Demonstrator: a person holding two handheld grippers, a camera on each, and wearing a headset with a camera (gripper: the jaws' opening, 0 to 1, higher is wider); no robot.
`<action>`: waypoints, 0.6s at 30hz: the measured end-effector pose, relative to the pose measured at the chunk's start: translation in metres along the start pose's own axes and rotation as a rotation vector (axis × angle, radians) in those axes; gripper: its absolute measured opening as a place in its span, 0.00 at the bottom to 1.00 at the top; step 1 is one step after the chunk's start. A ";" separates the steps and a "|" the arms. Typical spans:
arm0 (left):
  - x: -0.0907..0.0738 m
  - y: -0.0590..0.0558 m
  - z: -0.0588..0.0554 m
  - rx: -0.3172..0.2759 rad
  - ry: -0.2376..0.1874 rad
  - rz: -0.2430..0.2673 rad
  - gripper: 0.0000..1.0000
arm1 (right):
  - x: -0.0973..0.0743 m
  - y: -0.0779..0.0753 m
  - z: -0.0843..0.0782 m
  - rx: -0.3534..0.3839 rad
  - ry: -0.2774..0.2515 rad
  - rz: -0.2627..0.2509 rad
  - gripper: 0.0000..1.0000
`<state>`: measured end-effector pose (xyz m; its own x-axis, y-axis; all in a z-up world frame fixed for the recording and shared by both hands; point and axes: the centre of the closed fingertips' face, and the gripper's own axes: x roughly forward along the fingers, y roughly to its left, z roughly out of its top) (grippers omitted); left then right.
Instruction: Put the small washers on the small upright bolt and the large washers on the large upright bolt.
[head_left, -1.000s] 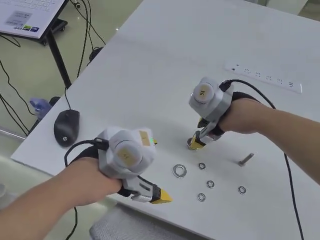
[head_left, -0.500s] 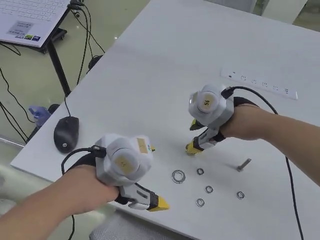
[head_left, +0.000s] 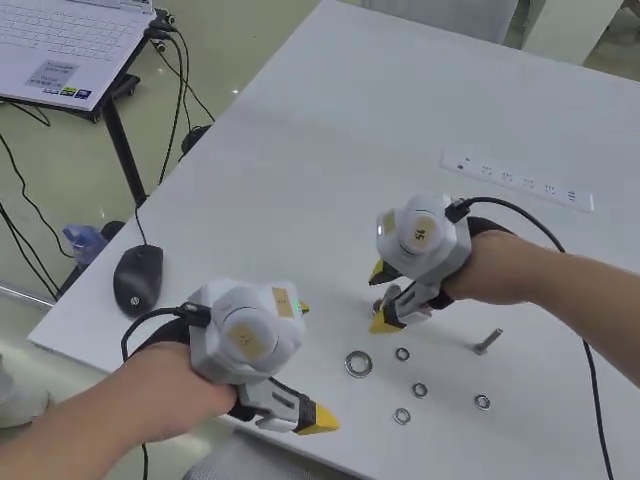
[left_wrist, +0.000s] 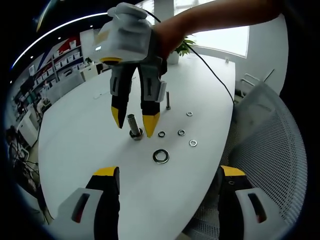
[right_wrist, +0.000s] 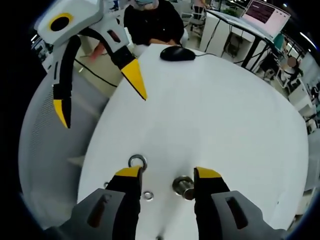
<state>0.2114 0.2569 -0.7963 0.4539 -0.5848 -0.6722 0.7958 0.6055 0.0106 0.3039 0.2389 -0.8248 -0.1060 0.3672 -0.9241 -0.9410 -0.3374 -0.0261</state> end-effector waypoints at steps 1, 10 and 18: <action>-0.001 -0.001 0.000 -0.002 0.000 0.000 0.80 | 0.001 0.002 0.000 -0.004 0.000 0.001 0.42; 0.001 -0.003 -0.004 -0.016 -0.001 0.001 0.81 | 0.015 0.025 0.001 -0.057 -0.002 0.033 0.42; 0.004 -0.001 -0.005 -0.019 -0.002 0.001 0.81 | 0.033 0.040 -0.004 -0.084 0.019 0.062 0.42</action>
<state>0.2107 0.2565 -0.8029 0.4551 -0.5855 -0.6708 0.7878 0.6159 -0.0030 0.2639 0.2342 -0.8579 -0.1561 0.3276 -0.9318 -0.9027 -0.4303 -0.0001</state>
